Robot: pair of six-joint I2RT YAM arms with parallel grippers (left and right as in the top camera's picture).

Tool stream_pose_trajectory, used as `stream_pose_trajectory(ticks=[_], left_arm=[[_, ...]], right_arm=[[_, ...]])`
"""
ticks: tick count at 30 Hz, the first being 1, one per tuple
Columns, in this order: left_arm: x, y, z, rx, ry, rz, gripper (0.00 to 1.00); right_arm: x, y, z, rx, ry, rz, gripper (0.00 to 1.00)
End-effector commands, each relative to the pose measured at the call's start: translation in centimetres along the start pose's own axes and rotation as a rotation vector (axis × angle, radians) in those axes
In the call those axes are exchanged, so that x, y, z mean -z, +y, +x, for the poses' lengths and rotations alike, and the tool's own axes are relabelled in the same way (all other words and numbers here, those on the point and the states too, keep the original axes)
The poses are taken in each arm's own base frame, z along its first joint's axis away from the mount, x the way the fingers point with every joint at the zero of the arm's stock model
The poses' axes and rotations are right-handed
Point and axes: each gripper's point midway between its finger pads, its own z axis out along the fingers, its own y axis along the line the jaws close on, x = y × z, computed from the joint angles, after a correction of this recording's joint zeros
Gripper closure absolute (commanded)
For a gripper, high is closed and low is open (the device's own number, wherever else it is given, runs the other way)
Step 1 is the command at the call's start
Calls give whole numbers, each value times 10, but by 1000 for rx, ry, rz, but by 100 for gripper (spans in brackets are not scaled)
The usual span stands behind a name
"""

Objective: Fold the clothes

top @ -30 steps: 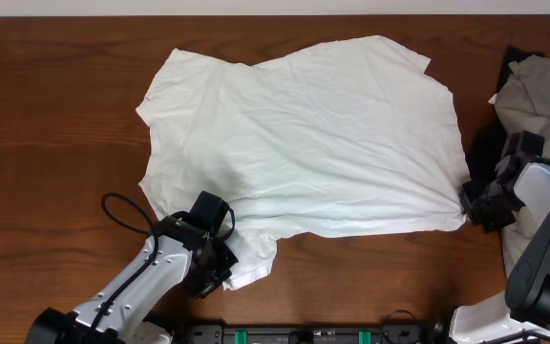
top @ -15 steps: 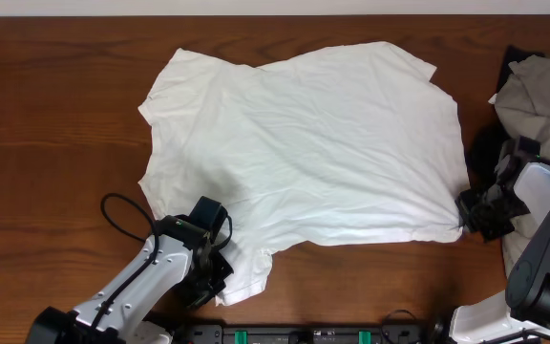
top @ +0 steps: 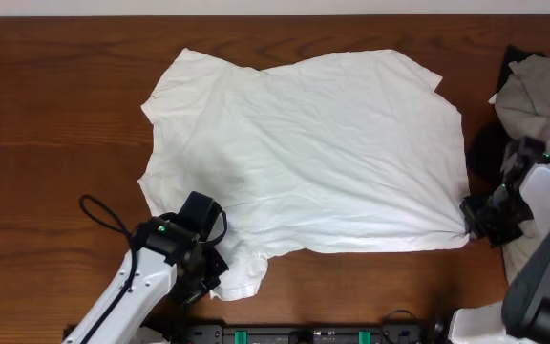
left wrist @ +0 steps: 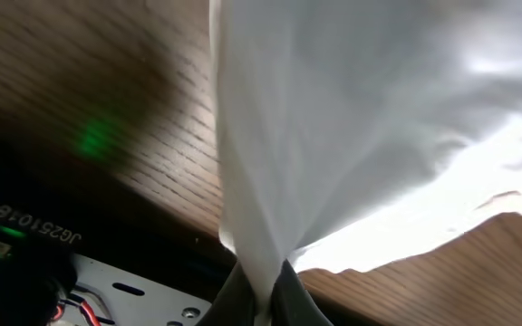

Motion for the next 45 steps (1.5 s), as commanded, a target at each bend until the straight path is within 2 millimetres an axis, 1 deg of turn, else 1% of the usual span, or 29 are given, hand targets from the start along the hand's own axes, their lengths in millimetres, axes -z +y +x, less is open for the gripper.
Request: stream_pose_trajectory(ticks=[1, 5, 8, 12, 17, 19, 26, 30, 36, 42, 45], left_arm=[[8, -2, -9, -20, -60, 6, 94], [10, -1, -14, -21, -88, -7, 94], [16, -2, -21, -22, -130, -11, 94], [35, -16, -33, -51, -201, 24, 94], [63, -29, -55, -52, -335, 52, 94], [69, -33, -63, -54, -377, 62, 94], [78, -48, -83, -66, -484, 102, 94], [86, -59, -94, -94, -553, 136, 94], [99, -64, -112, -86, -653, 147, 94], [110, -67, -131, -63, -717, 172, 94], [117, -71, -139, -72, -750, 194, 94]], right_arm=[[19, 3, -10, 6, -80, -35, 97], [24, 3, -12, 16, -97, -49, 96], [24, 3, -12, 16, -98, -49, 96], [24, 4, -13, 15, -103, -54, 98], [24, 4, -13, 15, -103, -55, 98], [24, 4, -13, 15, -103, -55, 99], [24, 7, -15, 14, -113, -67, 99], [26, 14, -19, 19, -133, -89, 99], [27, 26, -19, 46, -160, -118, 99], [31, 42, -19, 81, -196, -157, 99], [33, 51, -19, 96, -216, -182, 99]])
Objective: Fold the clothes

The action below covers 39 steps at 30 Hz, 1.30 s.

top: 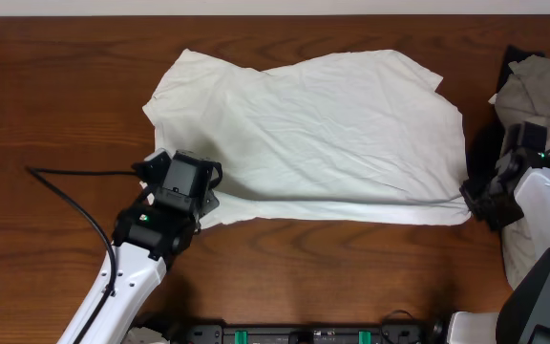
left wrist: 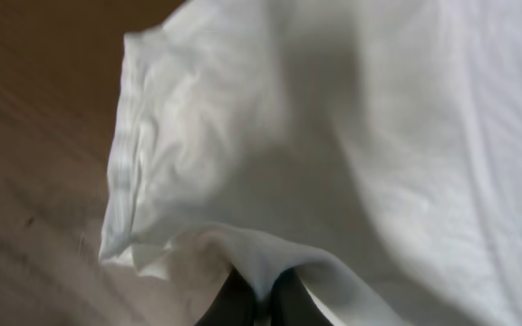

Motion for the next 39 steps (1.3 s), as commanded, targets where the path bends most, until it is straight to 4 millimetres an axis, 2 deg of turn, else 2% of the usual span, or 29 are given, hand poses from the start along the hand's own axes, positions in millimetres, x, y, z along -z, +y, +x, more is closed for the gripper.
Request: stream_pose_trajectory(ticks=[1, 10, 21, 31, 39], left_arm=[[0, 0, -19, -21, -63, -9, 94], [-17, -16, -28, -13, -86, 13, 94], [-49, -12, -17, -68, -37, -72, 93], [-54, -21, -24, -63, -64, -41, 93], [-53, -25, -33, -85, -107, -35, 93]], right_arm=[[8, 12, -7, 27, -50, -29, 99], [10, 28, -13, 39, -92, -82, 98], [13, 46, -24, 40, -146, -148, 99], [14, 69, -16, 97, -179, -201, 99], [13, 63, -21, 97, -225, -156, 99]])
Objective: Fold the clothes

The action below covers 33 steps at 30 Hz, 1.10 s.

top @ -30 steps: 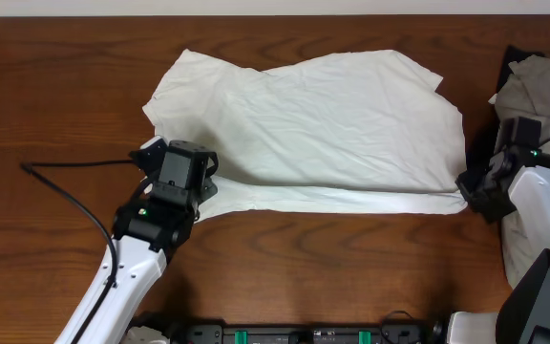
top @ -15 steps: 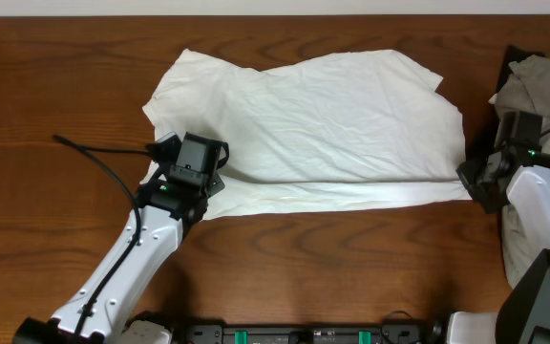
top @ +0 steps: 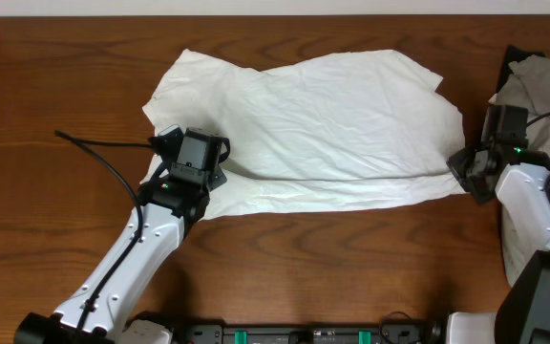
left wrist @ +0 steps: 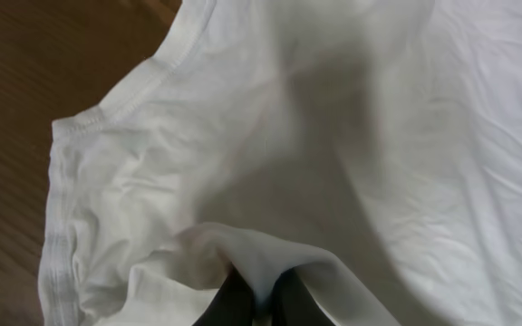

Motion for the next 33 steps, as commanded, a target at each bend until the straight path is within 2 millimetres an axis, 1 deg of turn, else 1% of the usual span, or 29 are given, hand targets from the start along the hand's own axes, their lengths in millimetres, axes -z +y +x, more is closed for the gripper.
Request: stream_pose_trajectory(ticks=[1, 7, 11, 12, 16, 18, 19, 21, 23, 25, 26, 27, 28, 29, 30, 31, 32, 33], left_arm=[[1, 3, -13, -12, -49, -32, 93], [-1, 7, -17, -12, -75, -57, 92], [-4, 6, -16, -12, -73, -58, 89], [-6, 6, -15, -14, -70, -61, 89], [-12, 6, -12, -23, -59, -73, 88], [-17, 6, -10, -43, -53, -79, 83], [-19, 6, -9, -57, -49, -82, 83], [-23, 7, -9, -84, -50, -96, 72], [-25, 11, -10, -105, -61, -120, 61], [-26, 13, -13, -122, -75, -141, 56], [-25, 15, -15, -122, -84, -150, 53], [-25, 16, -16, -123, -93, -159, 46], [-25, 17, -17, -125, -98, -161, 43], [-25, 16, -18, -134, -99, -161, 40], [-24, 16, -18, -147, -101, -159, 37], [-24, 15, -19, -159, -102, -159, 30], [-23, 14, -21, -169, -105, -156, 22], [-21, 12, -24, -181, -109, -151, 12]], right_arm=[[3, -5, -6, 4, -52, 36, 99], [-6, -11, -6, -2, -54, 73, 98], [-21, -15, 0, 4, -24, 108, 98], [-27, -17, 2, 4, -11, 123, 99], [-39, -20, 6, 5, 3, 147, 99], [-41, -20, 5, 5, 0, 149, 99], [-41, -20, 4, 6, -5, 149, 99], [-41, -19, 2, 5, -13, 145, 98], [-41, -19, 2, 5, -16, 147, 95], [-41, -19, 1, 17, -19, 146, 92], [-41, -18, 0, 25, -21, 144, 87], [-41, -17, -1, 46, -23, 141, 81], [-41, -17, -1, 58, -24, 138, 78], [-41, -16, -2, 73, -26, 136, 72], [-41, -15, -3, 93, -29, 132, 64], [-41, -14, -4, 113, -31, 129, 54], [-40, -13, -6, 133, -36, 129, 39], [-38, -11, -8, 153, -38, 126, 18]])
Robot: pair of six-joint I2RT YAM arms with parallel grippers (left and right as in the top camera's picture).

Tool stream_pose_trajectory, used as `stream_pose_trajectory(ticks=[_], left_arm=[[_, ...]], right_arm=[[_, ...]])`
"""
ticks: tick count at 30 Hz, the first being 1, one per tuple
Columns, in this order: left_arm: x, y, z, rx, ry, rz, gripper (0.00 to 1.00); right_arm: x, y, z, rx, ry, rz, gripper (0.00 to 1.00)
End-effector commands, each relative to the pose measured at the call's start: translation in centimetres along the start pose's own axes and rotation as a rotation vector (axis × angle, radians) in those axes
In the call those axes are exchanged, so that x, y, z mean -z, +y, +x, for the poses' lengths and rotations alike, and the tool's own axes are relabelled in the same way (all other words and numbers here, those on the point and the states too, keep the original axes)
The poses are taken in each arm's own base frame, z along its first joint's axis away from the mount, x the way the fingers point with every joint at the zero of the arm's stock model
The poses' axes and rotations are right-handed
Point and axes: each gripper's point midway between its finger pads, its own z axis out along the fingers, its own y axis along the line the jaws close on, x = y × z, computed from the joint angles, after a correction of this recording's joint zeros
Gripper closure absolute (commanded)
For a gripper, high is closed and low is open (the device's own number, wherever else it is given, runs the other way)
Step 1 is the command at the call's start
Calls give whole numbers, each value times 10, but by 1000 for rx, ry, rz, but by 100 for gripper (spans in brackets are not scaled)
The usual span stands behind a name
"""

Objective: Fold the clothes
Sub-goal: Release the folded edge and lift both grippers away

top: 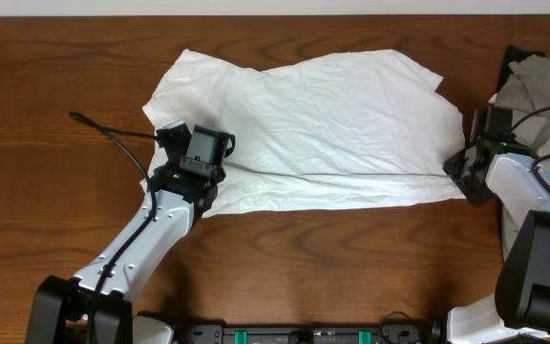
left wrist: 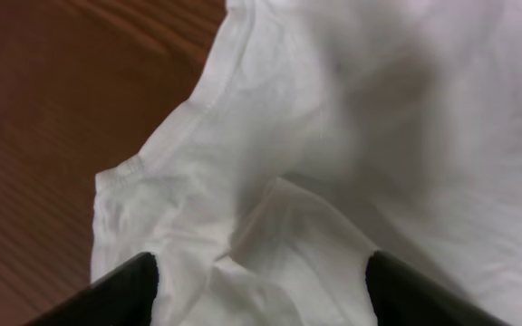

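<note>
A white T-shirt [top: 323,115] lies spread on the wooden table [top: 46,86], with its near strip doubled over onto it along the front. My left gripper [top: 201,158] sits on the shirt's left end. In the left wrist view the left gripper [left wrist: 261,294] is open, dark fingertips [left wrist: 125,290] wide apart, loose white cloth [left wrist: 288,226] lying between them, not pinched. My right gripper [top: 462,172] is at the shirt's right edge, by the end of the fold. Its jaws are hidden from above.
A heap of grey and dark clothes [top: 542,86] lies at the right edge of the table, just behind the right arm. A black cable [top: 113,139] trails left of the left arm. Bare wood shows in front [top: 351,258] of the shirt.
My left gripper has opened and let go of the cloth, which now lies loose between its fingers. Both arms have hardly shifted, and the fold lies as before.
First both grippers held the shirt's near corners, left at the front left, right at the front right. Then both stood farther back with the near edge drawn over the shirt. The fold deepened, and now the left gripper has released.
</note>
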Motion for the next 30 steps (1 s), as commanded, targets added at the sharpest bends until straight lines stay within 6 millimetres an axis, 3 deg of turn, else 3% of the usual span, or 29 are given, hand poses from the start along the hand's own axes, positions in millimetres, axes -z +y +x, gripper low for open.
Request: stream_pose_trajectory(ticks=[1, 4, 9, 13, 18, 21, 27, 30], left_arm=[[8, 0, -19, -41, -50, -11, 6], [22, -1, -32, -34, -75, 7, 2], [61, 6, -54, -2, -123, 43, 2], [87, 13, -49, 10, -100, 107, 2], [99, 29, -25, 60, -9, 104, 2], [97, 38, -11, 84, 46, 59, 2], [87, 48, -13, 204, 64, 15, 2], [82, 58, -13, 309, 111, 22, 2]], right_arm=[[6, 3, -7, 104, -28, 9, 2], [21, 4, -18, 130, -48, 19, 1], [65, 16, -35, 182, -64, -30, 1], [102, 42, -28, 314, -25, -207, 1], [150, 88, 19, 529, 88, -546, 2], [164, 108, 54, 652, 151, -652, 4], [168, 137, 118, 907, 165, -655, 9], [163, 149, 150, 1015, 151, -619, 19]])
